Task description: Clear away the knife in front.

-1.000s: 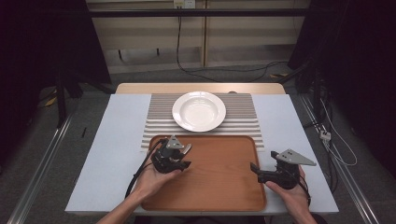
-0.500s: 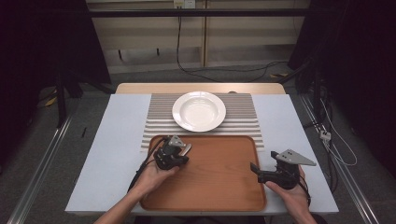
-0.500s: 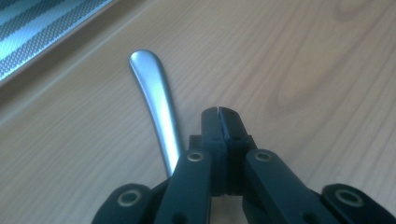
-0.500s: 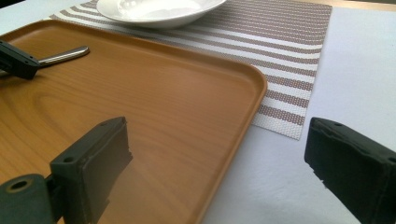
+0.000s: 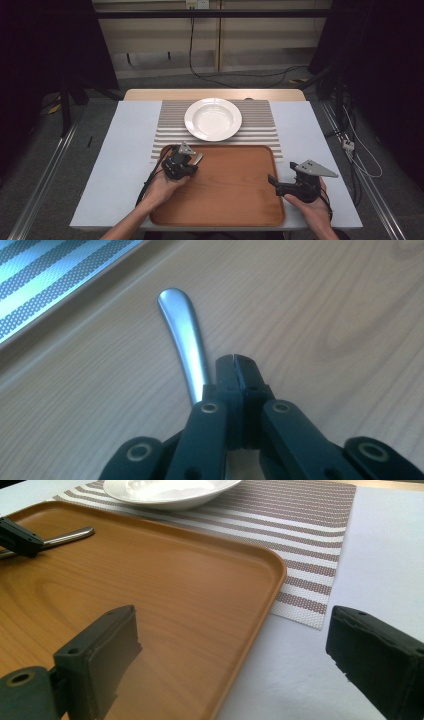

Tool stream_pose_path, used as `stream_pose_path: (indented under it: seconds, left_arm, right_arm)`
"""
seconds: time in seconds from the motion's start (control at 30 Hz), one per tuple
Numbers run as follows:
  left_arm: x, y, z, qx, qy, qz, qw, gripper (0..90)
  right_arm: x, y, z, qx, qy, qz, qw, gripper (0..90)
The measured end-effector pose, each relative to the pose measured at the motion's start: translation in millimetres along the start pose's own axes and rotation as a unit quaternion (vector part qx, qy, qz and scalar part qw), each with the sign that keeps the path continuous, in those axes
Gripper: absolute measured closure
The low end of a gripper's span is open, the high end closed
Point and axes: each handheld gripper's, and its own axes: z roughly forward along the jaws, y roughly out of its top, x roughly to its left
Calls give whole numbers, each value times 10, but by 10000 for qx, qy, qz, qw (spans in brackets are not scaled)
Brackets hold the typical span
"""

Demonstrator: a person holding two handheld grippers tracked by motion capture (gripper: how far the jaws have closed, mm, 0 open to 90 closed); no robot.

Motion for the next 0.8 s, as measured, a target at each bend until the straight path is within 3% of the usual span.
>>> stream_pose_path:
  seconds: [0.23, 0.4, 0.47, 0.5, 0.7, 0.8]
  left_arm:
    - [52, -21, -37, 53, 194, -142, 9997, 900]
    - [74, -33, -52, 59, 251, -151, 9996, 900]
    - [72, -36, -62, 89, 370, -152, 9992, 900]
    - [83, -39, -63, 77, 298, -163, 9994, 900]
    - [91, -53, -84, 121, 424, -189, 9988, 900]
    - [116, -70, -98, 108, 378, -203, 9990, 900]
  right_arm:
    - [2, 2, 6, 3, -1, -32, 10000, 64]
    - [1, 3, 5, -4, -2, -16, 10000, 64]
    - [0, 2, 5, 5, -1, -28, 10000, 64]
    - [2, 3, 5, 0, -3, -20, 10000, 64]
    - [3, 3, 4, 1, -1, -24, 10000, 64]
    - [2, 3, 5, 3, -1, -21, 10000, 64]
